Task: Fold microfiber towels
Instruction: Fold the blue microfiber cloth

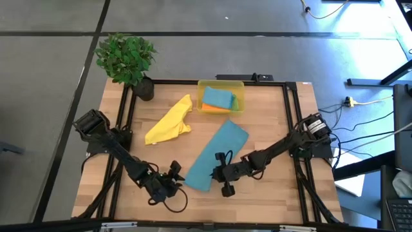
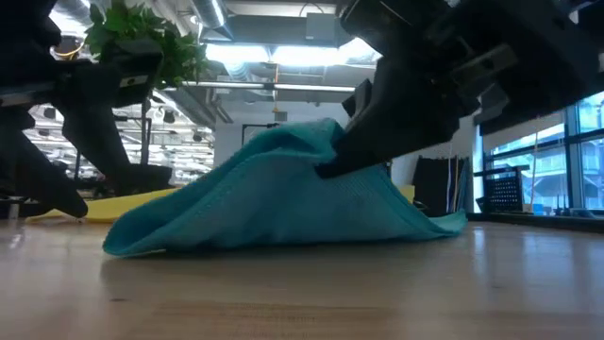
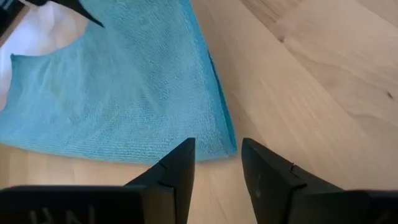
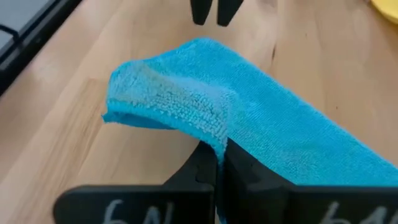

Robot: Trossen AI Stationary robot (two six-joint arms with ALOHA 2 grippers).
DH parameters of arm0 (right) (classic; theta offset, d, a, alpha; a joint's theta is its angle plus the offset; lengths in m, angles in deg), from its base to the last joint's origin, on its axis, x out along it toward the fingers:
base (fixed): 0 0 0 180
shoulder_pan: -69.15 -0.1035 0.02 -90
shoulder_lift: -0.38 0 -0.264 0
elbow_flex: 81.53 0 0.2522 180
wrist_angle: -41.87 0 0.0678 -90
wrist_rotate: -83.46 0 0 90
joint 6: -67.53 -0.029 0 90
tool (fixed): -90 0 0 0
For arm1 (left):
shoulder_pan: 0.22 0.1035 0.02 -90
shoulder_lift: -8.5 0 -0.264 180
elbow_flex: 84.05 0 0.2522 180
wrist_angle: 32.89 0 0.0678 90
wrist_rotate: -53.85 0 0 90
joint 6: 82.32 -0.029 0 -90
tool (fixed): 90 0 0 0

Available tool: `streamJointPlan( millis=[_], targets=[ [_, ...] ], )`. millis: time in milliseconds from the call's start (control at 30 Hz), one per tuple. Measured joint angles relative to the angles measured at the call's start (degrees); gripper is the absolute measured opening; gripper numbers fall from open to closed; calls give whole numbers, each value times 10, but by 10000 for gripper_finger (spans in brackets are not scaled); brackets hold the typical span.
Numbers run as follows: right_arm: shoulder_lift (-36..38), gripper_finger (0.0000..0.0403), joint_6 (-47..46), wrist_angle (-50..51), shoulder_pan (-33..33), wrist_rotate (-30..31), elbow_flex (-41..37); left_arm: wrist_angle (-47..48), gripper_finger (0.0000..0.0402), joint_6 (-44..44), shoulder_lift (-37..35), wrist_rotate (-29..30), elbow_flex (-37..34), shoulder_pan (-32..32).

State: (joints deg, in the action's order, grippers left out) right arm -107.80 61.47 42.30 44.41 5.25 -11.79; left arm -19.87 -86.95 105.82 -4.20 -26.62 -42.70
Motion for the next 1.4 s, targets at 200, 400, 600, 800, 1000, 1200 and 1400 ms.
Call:
streamJointPlan(
  millis=[200,400,600,800,1000,1200,1400],
  targets=[
    [2,5,-19,2,10,-18,0,42,124,0,0,52,45,0],
    [2,8,-26,10,10,-20,0,58,124,0,0,81,91,-4],
    [2,10,-26,13,10,-20,0,190,49,3,-2,118,169,-31],
    [2,11,-28,14,10,-20,0,251,2,107,-80,135,170,-53],
    [1,11,-27,14,10,-20,0,-4,0,164,-170,56,-10,-41],
    [1,11,-26,12,10,-20,0,-226,7,210,-176,-18,-162,-13],
    [1,12,-27,12,10,-20,0,-242,82,146,-142,-60,-152,-12]
  ],
)
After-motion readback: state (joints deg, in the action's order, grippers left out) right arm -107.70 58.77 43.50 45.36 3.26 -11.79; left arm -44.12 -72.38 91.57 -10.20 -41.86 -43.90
